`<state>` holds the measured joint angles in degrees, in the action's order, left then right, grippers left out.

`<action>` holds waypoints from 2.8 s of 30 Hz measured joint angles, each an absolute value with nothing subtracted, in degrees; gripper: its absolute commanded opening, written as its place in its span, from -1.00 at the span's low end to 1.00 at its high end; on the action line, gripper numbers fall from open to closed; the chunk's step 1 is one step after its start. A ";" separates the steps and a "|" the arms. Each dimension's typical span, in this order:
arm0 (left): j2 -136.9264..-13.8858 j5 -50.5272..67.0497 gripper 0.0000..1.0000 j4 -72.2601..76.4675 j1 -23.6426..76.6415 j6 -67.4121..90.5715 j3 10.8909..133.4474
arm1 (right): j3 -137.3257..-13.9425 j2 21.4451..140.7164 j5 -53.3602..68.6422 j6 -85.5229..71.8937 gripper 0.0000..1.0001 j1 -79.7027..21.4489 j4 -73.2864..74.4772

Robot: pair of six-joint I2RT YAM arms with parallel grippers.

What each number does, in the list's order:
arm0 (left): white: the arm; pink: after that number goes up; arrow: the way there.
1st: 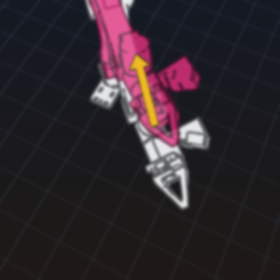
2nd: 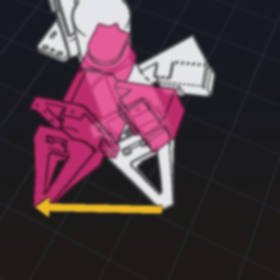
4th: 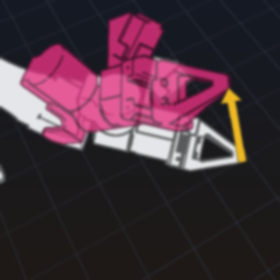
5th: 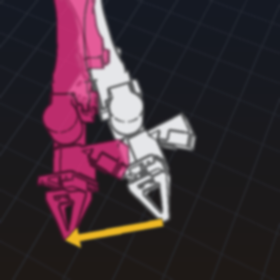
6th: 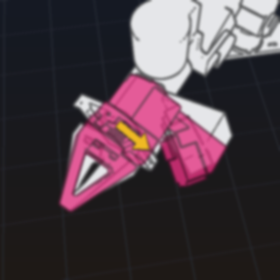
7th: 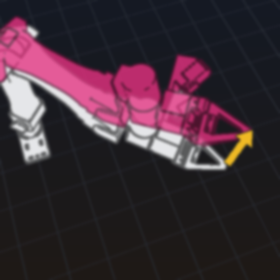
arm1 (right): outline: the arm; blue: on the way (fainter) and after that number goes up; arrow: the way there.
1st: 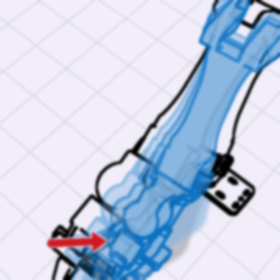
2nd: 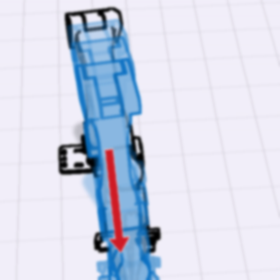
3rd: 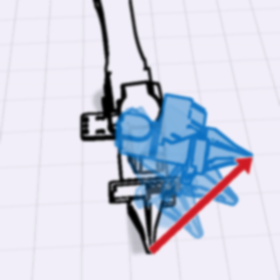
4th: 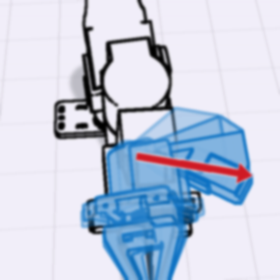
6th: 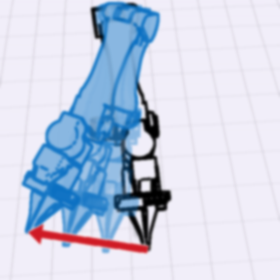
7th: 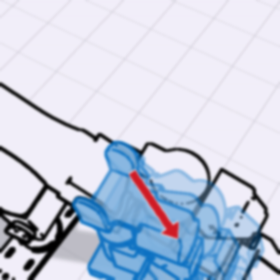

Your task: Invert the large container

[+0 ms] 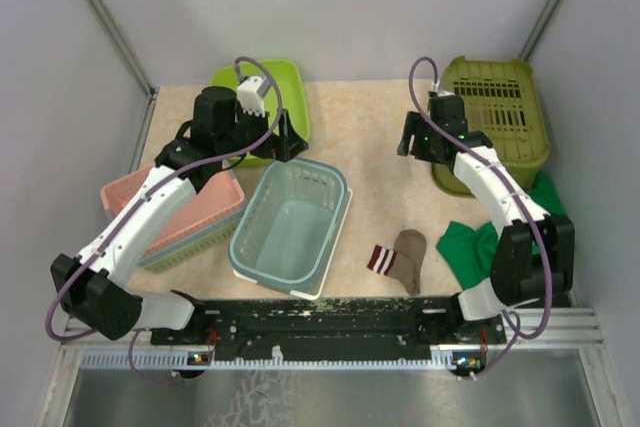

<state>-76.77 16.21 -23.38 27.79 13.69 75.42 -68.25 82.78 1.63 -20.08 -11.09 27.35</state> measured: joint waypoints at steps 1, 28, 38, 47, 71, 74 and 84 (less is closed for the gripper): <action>-76.55 16.10 0.98 -23.42 27.70 13.69 75.42 | -68.25 83.92 0.62 -20.08 0.37 -11.09 27.70; -73.71 14.02 0.98 -26.28 27.59 12.36 75.31 | -77.32 88.31 -15.33 -18.85 0.53 -11.00 34.79; -73.71 7.99 0.99 -29.06 24.32 13.56 76.55 | -71.83 75.75 -6.20 -32.51 0.54 -29.30 34.22; -73.71 7.20 0.99 -29.06 19.70 15.49 76.58 | -67.51 77.78 -5.76 -45.71 0.47 -43.92 35.11; -73.14 10.31 0.99 -28.53 19.73 14.83 75.37 | -67.79 80.60 -7.46 -49.89 -1.00 -45.93 35.68; -73.14 10.13 0.99 -29.74 19.70 14.26 76.77 | -69.52 80.27 -7.40 -48.93 -1.00 -45.47 35.99; -68.93 10.76 0.99 -30.17 19.70 14.06 85.91 | -78.28 74.41 -6.35 -45.10 -1.00 -32.75 34.52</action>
